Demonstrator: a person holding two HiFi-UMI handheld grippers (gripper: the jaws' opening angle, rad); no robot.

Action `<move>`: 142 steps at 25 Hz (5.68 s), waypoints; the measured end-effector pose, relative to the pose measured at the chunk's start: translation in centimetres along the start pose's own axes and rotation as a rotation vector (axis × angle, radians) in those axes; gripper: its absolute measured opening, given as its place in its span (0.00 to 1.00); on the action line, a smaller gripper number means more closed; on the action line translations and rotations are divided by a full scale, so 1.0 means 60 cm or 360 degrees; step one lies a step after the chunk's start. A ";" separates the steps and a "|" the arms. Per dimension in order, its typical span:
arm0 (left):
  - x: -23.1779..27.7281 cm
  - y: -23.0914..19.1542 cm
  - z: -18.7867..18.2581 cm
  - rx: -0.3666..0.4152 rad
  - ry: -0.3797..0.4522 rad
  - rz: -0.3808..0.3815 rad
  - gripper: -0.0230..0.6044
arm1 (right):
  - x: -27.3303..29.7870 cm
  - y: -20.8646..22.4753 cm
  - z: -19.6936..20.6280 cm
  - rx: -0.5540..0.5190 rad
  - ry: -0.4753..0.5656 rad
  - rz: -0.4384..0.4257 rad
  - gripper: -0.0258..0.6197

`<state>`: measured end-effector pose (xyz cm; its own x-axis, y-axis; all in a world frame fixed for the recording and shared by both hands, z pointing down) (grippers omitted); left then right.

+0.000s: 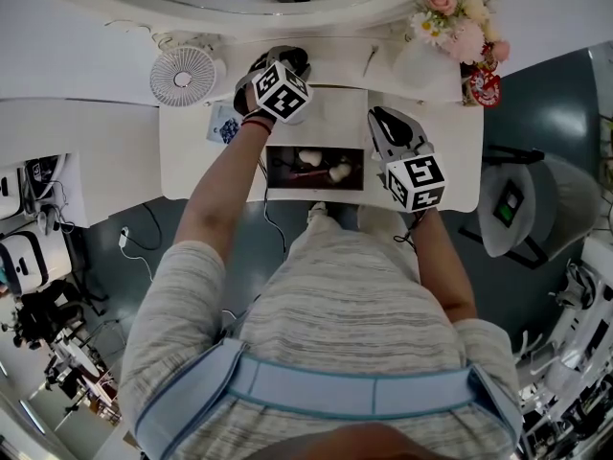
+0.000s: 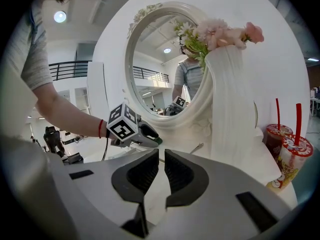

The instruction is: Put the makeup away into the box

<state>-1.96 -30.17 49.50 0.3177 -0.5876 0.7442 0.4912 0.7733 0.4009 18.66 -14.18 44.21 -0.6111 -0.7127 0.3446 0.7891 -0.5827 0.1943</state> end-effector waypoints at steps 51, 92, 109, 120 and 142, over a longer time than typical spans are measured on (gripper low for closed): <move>-0.030 -0.005 0.003 -0.0097 0.0117 0.0030 0.07 | -0.024 -0.018 -0.003 -0.0039 0.0013 0.0022 0.06; -0.191 0.123 0.039 -0.0200 0.0237 0.0128 0.07 | -0.066 -0.095 -0.007 -0.0132 0.0045 -0.0069 0.06; -0.215 0.218 0.097 -0.0288 0.0130 0.0333 0.07 | -0.064 -0.106 -0.005 -0.0146 0.0030 -0.0090 0.06; -0.231 0.253 0.139 -0.0332 0.0072 0.0370 0.07 | -0.057 -0.121 -0.003 -0.0165 0.0019 -0.0122 0.06; -0.218 0.269 0.187 -0.0474 0.0012 0.0316 0.07 | -0.057 -0.138 -0.001 -0.0169 0.0017 -0.0142 0.06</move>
<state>-7.31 -7.35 52.23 0.4361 -0.4354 0.7876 0.6337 0.7700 0.0747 14.21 -6.97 41.39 -0.6795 -0.6599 0.3206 0.7210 -0.6815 0.1253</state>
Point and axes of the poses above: the fingertips, and each gripper's own axes: x forward along the fingers, y to its right, z out of its underside, the point moved 9 cm from there along -x, backward along the fingers, and after that the axes turned 4 degrees about -z, right-handed, at the moved point
